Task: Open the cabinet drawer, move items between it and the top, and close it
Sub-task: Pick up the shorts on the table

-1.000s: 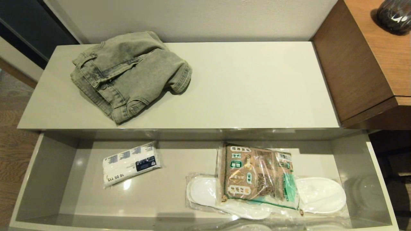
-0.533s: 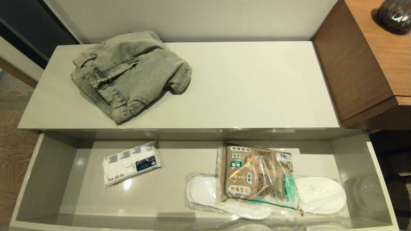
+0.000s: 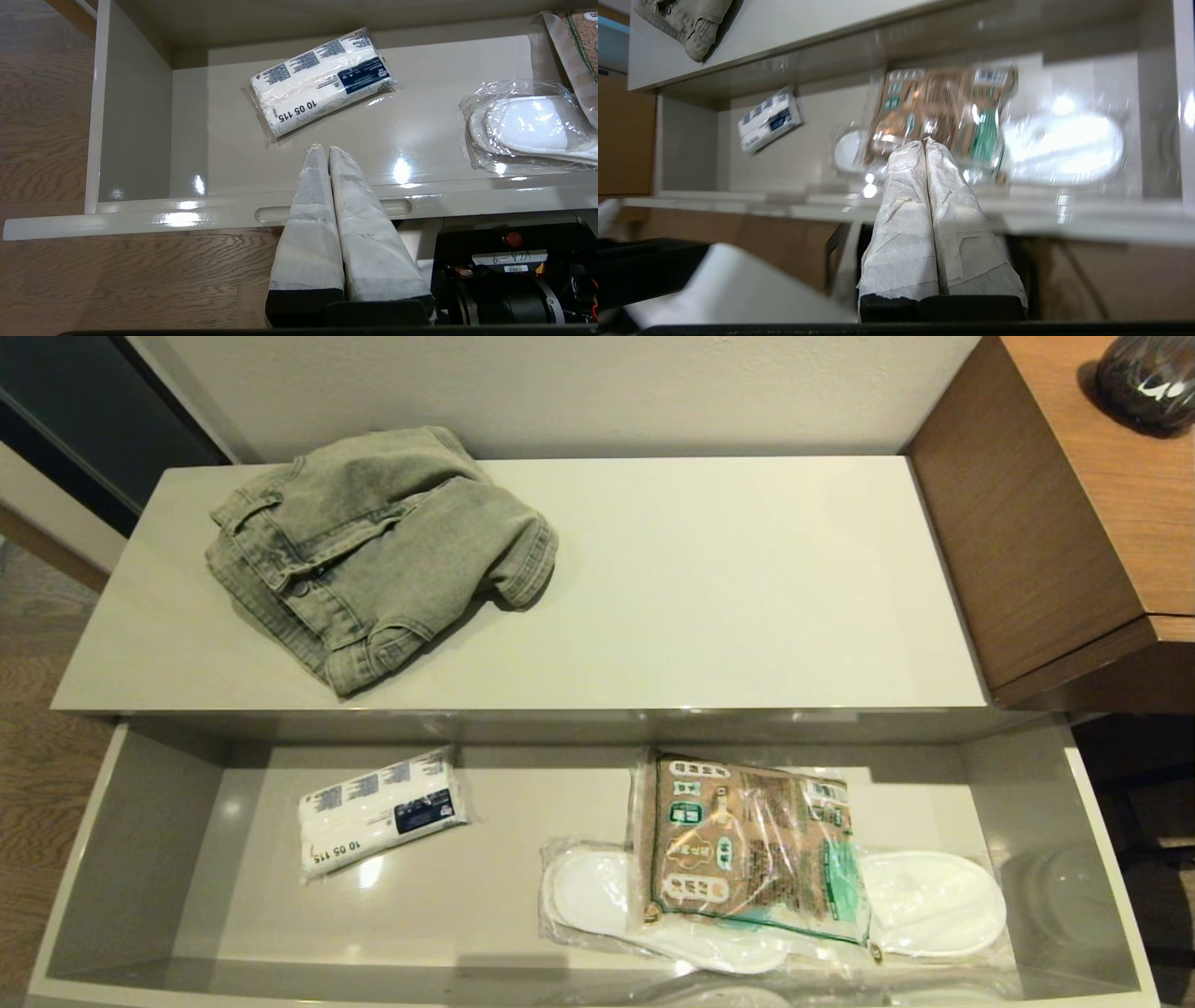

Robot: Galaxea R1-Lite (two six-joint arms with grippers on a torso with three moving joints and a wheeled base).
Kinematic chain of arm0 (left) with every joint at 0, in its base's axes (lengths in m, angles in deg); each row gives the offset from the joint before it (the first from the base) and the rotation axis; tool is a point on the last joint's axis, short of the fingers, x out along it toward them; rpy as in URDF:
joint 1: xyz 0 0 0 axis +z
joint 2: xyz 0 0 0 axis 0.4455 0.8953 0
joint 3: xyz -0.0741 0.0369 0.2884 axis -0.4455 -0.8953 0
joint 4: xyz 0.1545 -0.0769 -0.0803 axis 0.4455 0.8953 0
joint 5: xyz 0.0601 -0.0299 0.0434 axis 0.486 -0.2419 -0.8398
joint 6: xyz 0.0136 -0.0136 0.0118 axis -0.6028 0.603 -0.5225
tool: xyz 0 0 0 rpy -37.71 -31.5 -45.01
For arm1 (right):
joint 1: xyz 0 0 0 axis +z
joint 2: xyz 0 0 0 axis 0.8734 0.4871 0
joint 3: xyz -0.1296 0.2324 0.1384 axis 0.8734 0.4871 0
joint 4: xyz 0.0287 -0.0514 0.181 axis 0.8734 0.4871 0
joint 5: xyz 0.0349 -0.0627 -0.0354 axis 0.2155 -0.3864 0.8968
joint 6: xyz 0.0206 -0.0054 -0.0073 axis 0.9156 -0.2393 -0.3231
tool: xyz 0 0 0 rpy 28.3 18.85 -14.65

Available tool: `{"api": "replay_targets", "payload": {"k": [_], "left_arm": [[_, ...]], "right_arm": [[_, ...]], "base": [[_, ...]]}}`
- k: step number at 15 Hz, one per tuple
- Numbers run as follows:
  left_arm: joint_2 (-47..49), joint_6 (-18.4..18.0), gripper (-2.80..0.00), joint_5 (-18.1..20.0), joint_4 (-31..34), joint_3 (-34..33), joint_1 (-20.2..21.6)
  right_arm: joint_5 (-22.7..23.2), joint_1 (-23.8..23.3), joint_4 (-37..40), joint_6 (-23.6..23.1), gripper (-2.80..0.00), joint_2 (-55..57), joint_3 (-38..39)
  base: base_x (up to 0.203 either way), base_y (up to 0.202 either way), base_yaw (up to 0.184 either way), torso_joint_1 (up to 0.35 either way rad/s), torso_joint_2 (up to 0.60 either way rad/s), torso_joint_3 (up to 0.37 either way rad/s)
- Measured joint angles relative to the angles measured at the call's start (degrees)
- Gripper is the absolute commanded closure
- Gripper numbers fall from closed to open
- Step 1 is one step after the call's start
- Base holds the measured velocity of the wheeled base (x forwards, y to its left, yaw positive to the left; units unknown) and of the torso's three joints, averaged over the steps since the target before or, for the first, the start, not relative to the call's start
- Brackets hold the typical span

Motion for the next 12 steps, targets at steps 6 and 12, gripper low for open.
{"api": "replay_targets", "payload": {"k": [6, 12], "left_arm": [[0.0, 0.0, 0.0, 0.0, 0.0, 0.0, 0.0], [0.0, 0.0, 0.0, 0.0, 0.0, 0.0, 0.0]], "right_arm": [[-2.0, 0.2, -19.1, -7.3, 0.0, -9.3, 17.6], [-7.5, 0.2, -22.1, -7.5, 0.0, -11.2, 26.6]], "base": [[0.0, 0.0, 0.0, 0.0, 0.0, 0.0], [0.0, 0.0, 0.0, 0.0, 0.0, 0.0]]}}
